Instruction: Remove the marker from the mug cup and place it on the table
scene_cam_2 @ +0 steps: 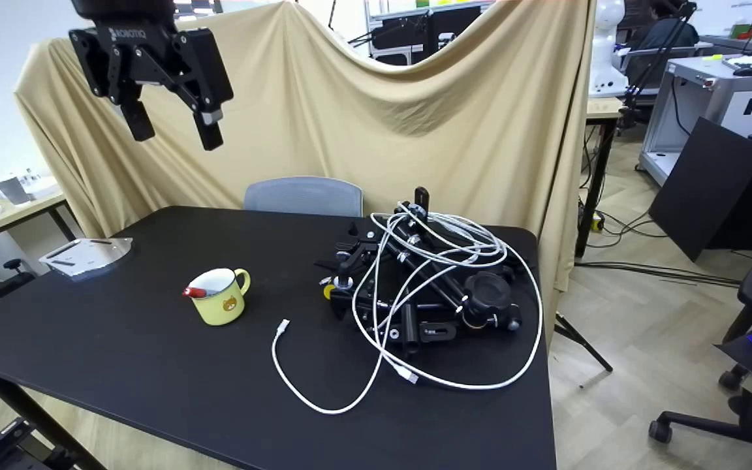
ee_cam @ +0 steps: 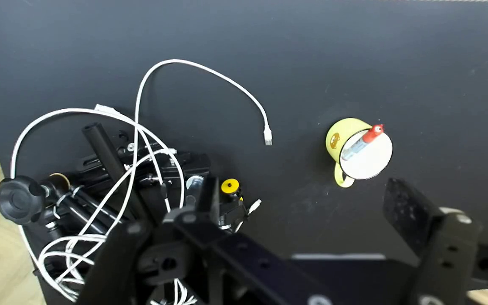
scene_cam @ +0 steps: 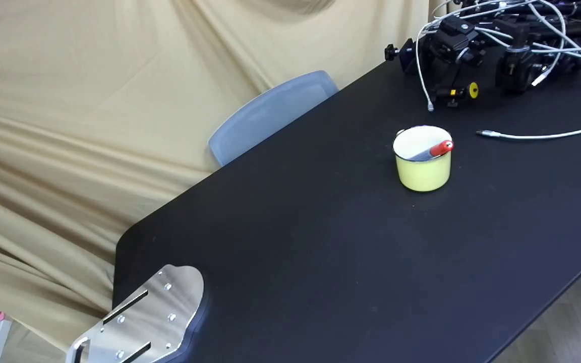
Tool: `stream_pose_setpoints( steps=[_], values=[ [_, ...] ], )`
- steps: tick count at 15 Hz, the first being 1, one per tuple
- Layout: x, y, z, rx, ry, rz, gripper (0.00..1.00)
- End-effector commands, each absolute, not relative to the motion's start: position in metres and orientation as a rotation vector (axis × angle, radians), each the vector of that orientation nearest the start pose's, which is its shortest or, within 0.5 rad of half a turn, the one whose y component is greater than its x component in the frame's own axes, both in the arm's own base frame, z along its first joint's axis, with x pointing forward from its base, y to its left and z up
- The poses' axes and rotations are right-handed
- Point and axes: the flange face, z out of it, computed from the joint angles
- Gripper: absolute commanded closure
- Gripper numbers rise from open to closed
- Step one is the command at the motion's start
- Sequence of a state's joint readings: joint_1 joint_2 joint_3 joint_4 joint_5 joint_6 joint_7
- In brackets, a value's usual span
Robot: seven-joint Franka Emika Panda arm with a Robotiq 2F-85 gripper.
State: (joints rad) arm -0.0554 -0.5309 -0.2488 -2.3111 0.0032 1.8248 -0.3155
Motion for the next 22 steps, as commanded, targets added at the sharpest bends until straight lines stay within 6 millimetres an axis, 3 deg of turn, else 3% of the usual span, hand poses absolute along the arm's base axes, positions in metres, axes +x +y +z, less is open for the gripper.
stream_pose_setpoints(
  steps=[1, 3, 5, 11, 16, 22],
  values=[
    [0.378, -0.132, 0.539, -3.025, -0.063, -0.099, 0.0],
    [0.378, -0.132, 0.539, -3.025, -0.063, -0.099, 0.0],
    [0.387, -0.117, 0.53, -3.052, -0.092, -0.109, 0.0],
    [0.411, -0.034, 0.471, -3.091, -0.316, -0.125, 0.0],
    [0.418, 0.035, 0.416, -3.085, -0.512, -0.117, 0.0],
    [0.408, 0.089, 0.36, -3.125, -0.565, -0.105, 0.0]
  ],
)
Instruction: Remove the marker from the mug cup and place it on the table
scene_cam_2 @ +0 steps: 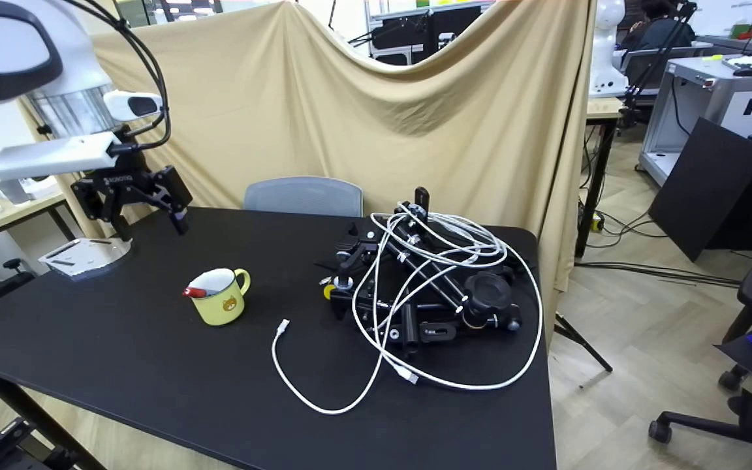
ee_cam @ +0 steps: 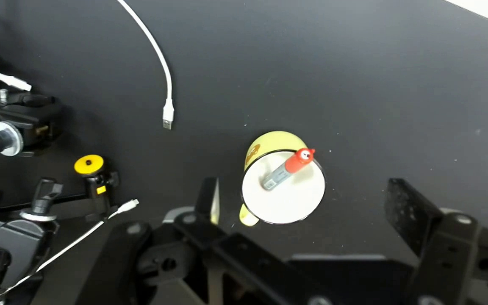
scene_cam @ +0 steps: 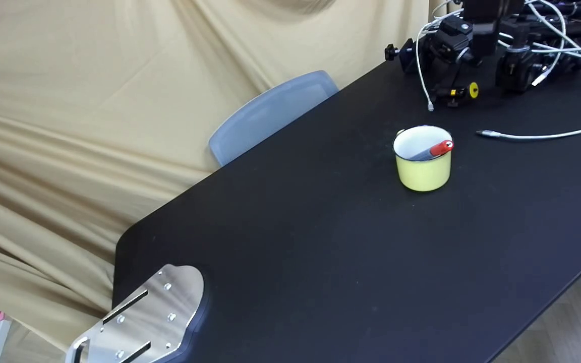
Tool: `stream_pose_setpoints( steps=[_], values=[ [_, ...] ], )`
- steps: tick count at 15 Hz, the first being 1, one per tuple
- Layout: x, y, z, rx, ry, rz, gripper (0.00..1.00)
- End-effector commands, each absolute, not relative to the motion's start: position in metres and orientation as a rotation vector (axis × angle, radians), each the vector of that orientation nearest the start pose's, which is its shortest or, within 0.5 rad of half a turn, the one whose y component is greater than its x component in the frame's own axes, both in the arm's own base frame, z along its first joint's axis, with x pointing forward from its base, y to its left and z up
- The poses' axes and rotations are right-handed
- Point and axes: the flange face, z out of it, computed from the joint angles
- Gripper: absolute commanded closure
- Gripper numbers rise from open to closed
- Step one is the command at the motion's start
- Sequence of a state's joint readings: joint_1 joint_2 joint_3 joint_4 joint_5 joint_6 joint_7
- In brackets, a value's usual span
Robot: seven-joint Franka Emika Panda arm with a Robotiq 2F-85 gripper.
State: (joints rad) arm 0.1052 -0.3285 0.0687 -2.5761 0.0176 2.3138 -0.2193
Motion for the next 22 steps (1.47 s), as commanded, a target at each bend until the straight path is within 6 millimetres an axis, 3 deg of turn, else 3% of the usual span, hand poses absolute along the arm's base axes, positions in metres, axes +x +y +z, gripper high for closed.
stream_pose_setpoints(
  steps=[1, 4, 5, 11, 17, 22],
  values=[
    [0.406, 0.093, 0.351, -3.135, -0.562, -0.107, 0.0],
    [0.403, 0.097, 0.33, -3.169, -0.517, -0.178, 0.0],
    [0.407, 0.097, 0.339, -3.141, -0.577, -0.137, 0.0],
    [0.413, 0.093, 0.321, -3.176, -0.577, -0.116, 0.0],
    [0.413, 0.106, 0.276, -3.154, -0.645, 0.01, 0.0],
    [0.426, 0.11, 0.261, -3.156, -0.6, -0.101, 0.0]
  ],
)
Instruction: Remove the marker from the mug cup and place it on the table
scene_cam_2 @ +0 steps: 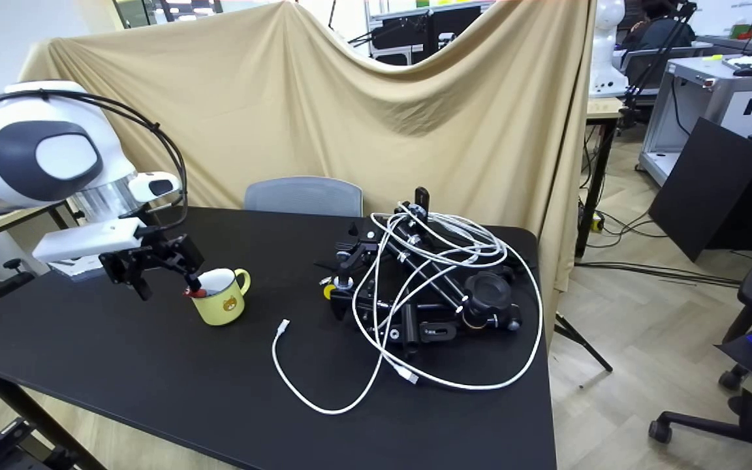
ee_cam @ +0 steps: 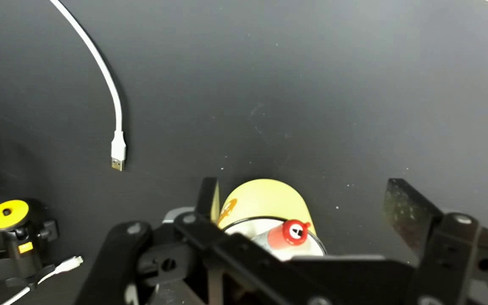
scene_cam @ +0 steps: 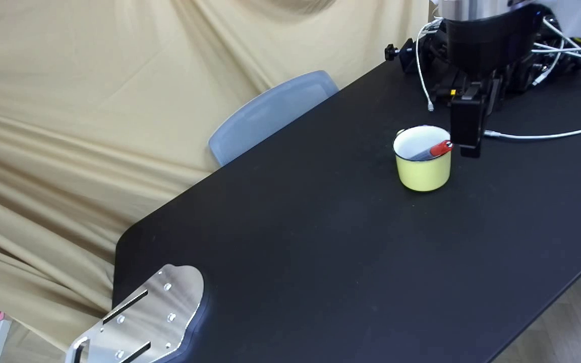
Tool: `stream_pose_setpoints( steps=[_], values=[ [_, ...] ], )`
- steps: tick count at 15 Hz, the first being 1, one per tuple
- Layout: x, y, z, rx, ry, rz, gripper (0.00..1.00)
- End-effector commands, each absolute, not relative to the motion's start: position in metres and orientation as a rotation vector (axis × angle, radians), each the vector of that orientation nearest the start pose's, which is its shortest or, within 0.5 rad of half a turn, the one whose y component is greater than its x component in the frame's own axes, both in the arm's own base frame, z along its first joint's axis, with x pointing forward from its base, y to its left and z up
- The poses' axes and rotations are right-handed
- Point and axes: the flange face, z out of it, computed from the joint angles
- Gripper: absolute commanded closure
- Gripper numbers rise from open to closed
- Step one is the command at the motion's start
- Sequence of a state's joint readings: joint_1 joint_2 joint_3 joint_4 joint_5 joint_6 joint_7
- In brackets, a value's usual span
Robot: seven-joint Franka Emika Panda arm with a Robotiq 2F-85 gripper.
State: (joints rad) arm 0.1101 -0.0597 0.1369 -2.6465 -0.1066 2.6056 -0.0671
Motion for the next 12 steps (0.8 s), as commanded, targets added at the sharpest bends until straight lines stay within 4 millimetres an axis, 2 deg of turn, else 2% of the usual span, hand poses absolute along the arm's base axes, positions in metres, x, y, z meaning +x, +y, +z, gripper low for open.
stream_pose_setpoints(
  steps=[1, 8, 10, 12],
  values=[
    [0.429, 0.111, 0.258, -3.161, -0.607, -0.122, 0.0],
    [0.442, 0.121, 0.249, -3.186, -0.646, -0.23, 0.0],
    [0.443, 0.123, 0.245, -3.179, -0.636, -0.204, 0.26],
    [0.442, 0.124, 0.241, -3.17, -0.627, -0.174, 0.4]
  ],
)
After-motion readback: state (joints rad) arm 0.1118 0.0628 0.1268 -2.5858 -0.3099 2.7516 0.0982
